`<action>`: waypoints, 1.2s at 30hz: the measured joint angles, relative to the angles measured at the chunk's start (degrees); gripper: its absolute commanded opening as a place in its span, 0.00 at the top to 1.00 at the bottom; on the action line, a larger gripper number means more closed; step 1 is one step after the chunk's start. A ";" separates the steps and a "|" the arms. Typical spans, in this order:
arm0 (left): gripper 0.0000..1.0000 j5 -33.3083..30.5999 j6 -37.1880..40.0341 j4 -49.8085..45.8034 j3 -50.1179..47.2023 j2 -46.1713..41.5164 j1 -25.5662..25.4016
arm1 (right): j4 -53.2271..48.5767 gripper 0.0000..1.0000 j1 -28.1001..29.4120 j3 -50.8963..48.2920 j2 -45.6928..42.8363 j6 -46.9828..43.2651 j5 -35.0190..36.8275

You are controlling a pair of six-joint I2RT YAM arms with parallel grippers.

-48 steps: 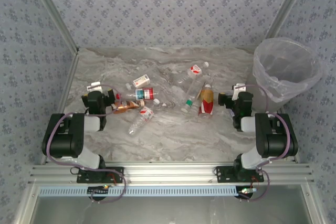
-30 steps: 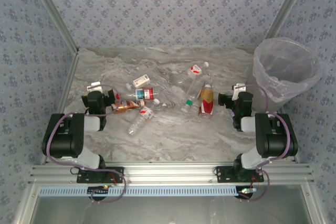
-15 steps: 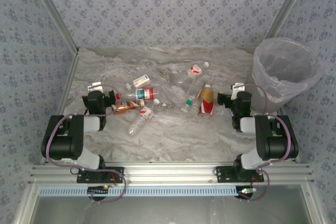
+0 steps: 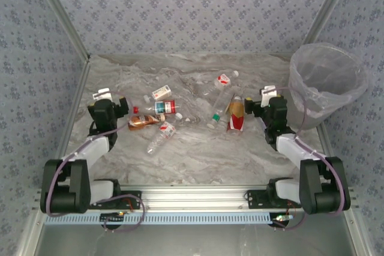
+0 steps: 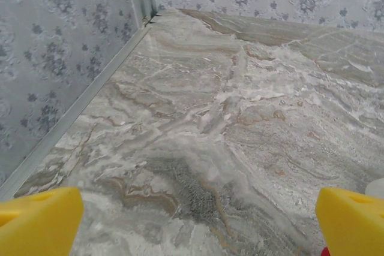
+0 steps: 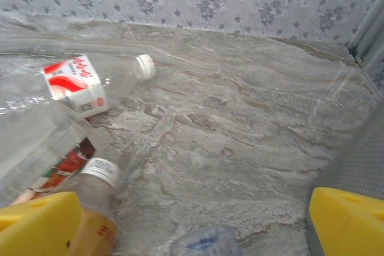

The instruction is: Put the plastic bottles in the bin

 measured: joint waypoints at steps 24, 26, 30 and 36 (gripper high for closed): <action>0.01 5.42 -32.81 -40.50 6.45 -20.22 -0.74 | -38.75 0.00 -2.67 14.84 -0.48 7.15 3.39; 0.01 5.42 -33.55 -40.30 5.97 -20.11 -0.74 | -39.98 0.02 -3.06 16.81 2.01 7.21 3.37; 0.01 5.44 -34.25 -39.43 5.42 -19.52 -0.74 | -43.01 0.03 -3.02 20.26 7.32 7.48 3.43; 0.01 5.49 -34.82 -38.73 5.42 -18.43 -0.74 | -47.08 0.07 -3.02 21.44 11.26 8.24 3.39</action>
